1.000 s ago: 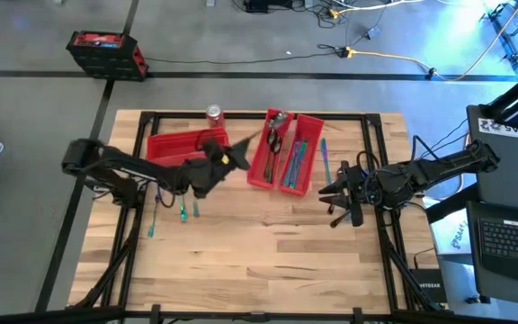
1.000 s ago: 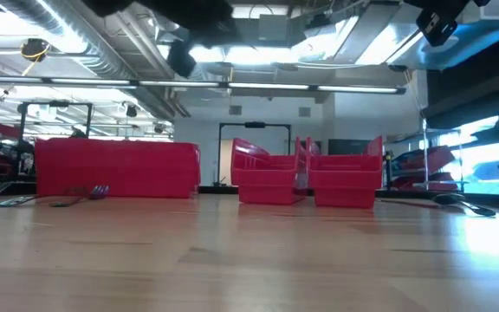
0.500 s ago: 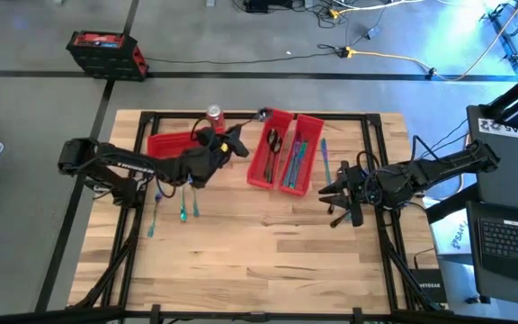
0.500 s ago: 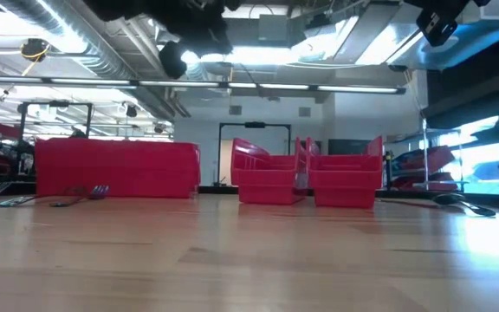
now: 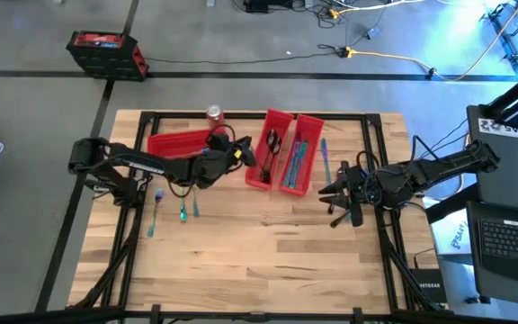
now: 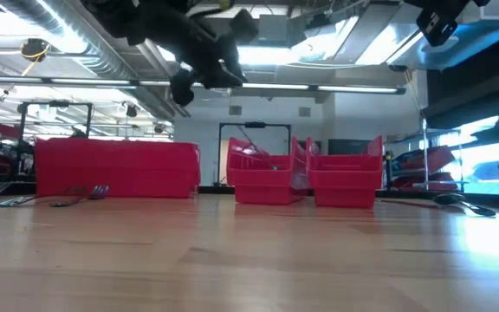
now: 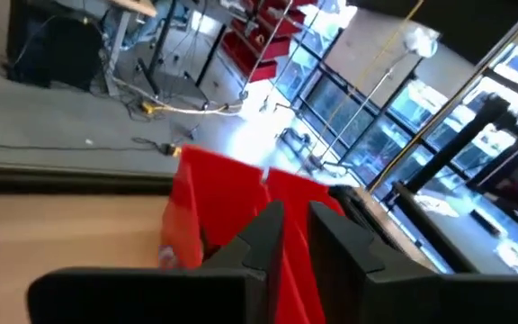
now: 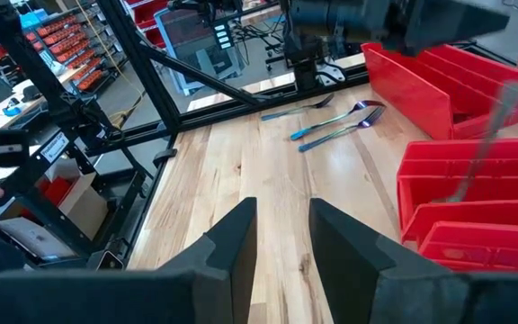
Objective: Sort silverware
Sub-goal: Put the black spoon into the middle red bin
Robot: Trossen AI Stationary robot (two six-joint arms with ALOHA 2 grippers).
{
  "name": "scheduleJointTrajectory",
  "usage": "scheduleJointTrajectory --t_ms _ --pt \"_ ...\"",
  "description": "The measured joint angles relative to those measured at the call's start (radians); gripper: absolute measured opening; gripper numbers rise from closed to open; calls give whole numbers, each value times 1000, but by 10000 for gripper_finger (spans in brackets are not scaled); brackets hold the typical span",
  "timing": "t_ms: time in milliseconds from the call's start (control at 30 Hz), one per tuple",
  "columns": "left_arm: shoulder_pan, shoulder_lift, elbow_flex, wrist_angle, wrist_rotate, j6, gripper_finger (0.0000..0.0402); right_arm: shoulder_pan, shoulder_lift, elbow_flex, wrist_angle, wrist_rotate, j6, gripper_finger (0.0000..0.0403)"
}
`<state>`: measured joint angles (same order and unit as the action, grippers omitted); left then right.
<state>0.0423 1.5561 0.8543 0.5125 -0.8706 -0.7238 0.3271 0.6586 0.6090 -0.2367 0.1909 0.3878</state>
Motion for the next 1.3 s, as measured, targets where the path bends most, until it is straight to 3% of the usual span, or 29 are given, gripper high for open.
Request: scheduleJointTrajectory --t_ms 133,333,767,900,1033,1133,1300 --pt "-8 18 1 1 -23 9 39 0 0 0 0 0 0 89" --pt "-17 15 37 6 -114 192 39 0 0 0 0 0 0 89" --pt "-47 7 57 67 -120 530 39 0 0 0 -1 0 0 89" --pt "-72 -20 55 36 -101 521 39 0 0 0 0 9 -56 89" --pt "-81 -64 54 -139 -82 479 39 0 0 0 3 61 -167 89" --pt "-79 -98 53 -239 1 444 39 0 0 0 2 64 -184 89" --pt "-58 -133 53 -301 295 458 30 0 0 0 45 98 -186 89"
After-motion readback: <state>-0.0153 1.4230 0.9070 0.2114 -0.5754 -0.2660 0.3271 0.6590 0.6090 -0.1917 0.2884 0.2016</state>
